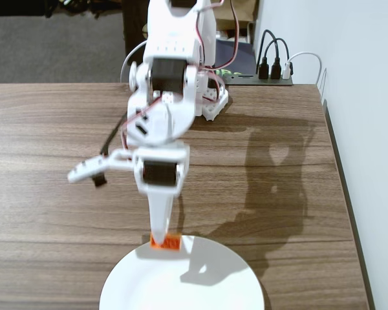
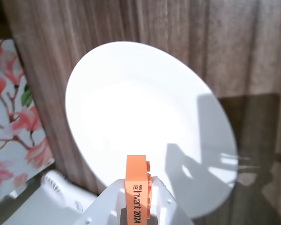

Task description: Grasp a lego block and put it on the plate.

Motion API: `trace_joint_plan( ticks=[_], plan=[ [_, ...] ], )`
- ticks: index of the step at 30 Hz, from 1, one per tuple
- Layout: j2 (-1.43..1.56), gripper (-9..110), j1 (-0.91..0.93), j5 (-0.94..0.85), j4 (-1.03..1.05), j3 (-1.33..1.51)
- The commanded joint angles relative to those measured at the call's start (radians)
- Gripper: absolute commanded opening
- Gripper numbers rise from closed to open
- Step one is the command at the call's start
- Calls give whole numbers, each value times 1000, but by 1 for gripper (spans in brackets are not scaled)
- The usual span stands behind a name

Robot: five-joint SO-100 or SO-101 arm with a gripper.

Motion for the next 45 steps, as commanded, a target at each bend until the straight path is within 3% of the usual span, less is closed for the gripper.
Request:
trace_joint_plan(
  ticks=[1, 14, 28, 36, 45],
  plan=[
    [-55, 1, -20, 14, 21, -107],
    [-310, 1, -61, 123, 210, -374],
    [-377, 1, -52, 133, 222, -423],
    [-390, 16, -54, 143, 224, -423],
    [-336, 16, -52, 137, 241, -414]
  ],
)
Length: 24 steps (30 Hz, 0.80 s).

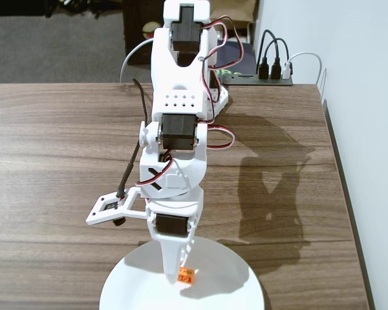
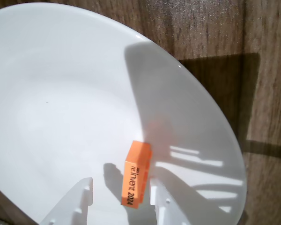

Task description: Grasp a lego block and put it on the plate.

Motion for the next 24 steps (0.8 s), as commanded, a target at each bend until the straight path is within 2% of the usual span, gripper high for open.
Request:
trace_joint_plan(
  ticks=[1, 14, 19, 24],
  plan=[
    [81, 16, 2, -3, 18, -28],
    [445, 15, 9, -38, 37, 247],
    [614, 2, 2, -69, 8, 460],
    [778, 1, 0, -81, -43, 695]
  ],
)
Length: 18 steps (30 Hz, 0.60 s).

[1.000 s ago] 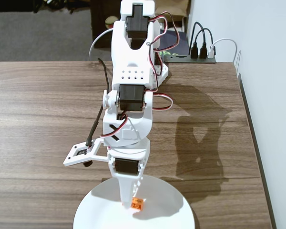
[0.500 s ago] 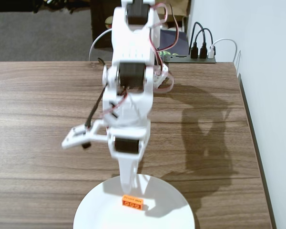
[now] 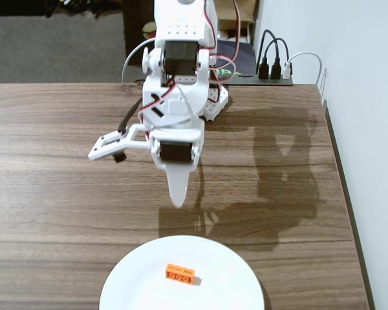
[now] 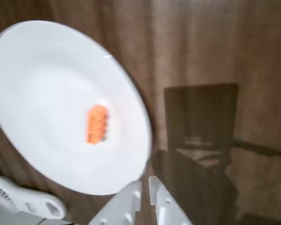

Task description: Grasp a lego block and put it on the plate.

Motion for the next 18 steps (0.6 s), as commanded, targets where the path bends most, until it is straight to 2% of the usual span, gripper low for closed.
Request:
trace_joint_plan(
  ticks=[1, 18],
  plan=[
    [143, 1, -8, -8, -38, 106],
    [798, 1, -40, -107, -117, 769]
  ],
)
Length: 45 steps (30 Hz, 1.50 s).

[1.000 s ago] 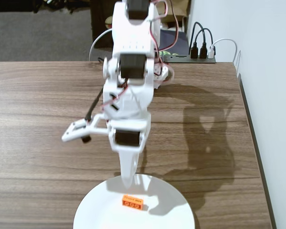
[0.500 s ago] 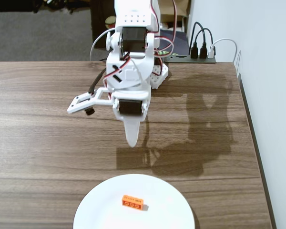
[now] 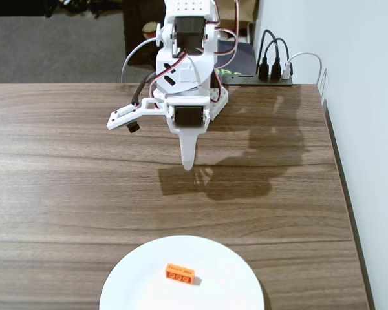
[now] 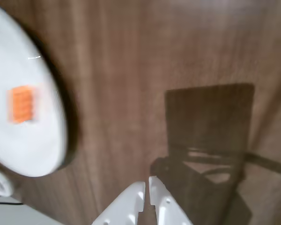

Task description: Grasp a lego block and put it on the plate.

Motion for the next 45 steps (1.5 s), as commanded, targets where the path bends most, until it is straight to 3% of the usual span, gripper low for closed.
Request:
trace_joint_plan(
  ticks=[1, 13, 45],
  plan=[
    [137, 1, -9, -14, -9, 64],
    [503, 1, -26, -20, 106, 276],
    [808, 1, 0, -8, 308, 330]
  ],
)
